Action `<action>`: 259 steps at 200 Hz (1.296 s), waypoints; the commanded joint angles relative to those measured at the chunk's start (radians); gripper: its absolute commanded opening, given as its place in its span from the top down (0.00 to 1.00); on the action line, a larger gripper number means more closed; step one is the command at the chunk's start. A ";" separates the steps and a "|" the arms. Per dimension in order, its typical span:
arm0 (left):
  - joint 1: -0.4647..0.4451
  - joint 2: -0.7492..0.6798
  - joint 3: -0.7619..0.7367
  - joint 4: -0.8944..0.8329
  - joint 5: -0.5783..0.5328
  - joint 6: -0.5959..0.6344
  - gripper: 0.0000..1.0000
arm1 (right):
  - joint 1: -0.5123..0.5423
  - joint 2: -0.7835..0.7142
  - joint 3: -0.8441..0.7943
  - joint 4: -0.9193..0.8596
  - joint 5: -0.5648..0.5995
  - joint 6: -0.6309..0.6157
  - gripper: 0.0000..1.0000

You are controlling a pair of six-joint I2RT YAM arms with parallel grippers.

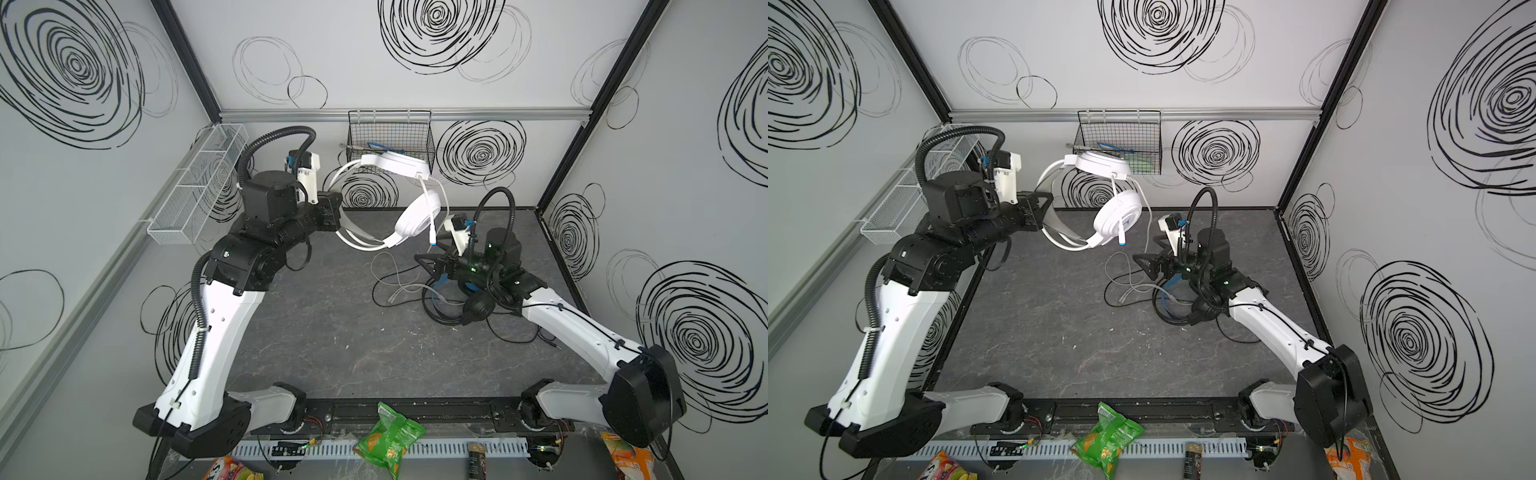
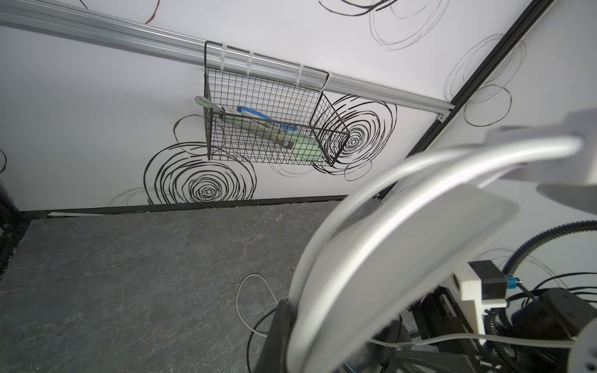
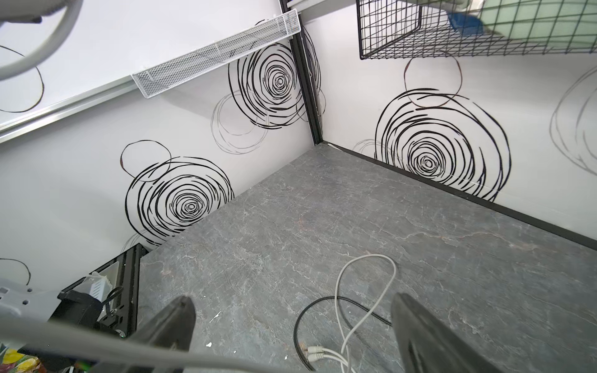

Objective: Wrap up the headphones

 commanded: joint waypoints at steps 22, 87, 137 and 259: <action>-0.001 0.011 0.102 0.073 0.049 -0.063 1.00 | 0.006 0.014 -0.007 0.068 -0.030 0.027 0.04; 0.006 0.029 0.161 0.079 0.104 -0.098 1.00 | 0.012 0.030 -0.005 0.098 -0.068 0.056 0.11; 0.016 0.029 0.153 0.093 0.126 -0.142 1.00 | 0.034 0.052 -0.006 0.104 -0.100 0.065 0.24; 0.096 -0.018 0.034 0.128 0.179 -0.186 1.00 | 0.010 0.009 0.002 -0.006 -0.061 0.017 0.84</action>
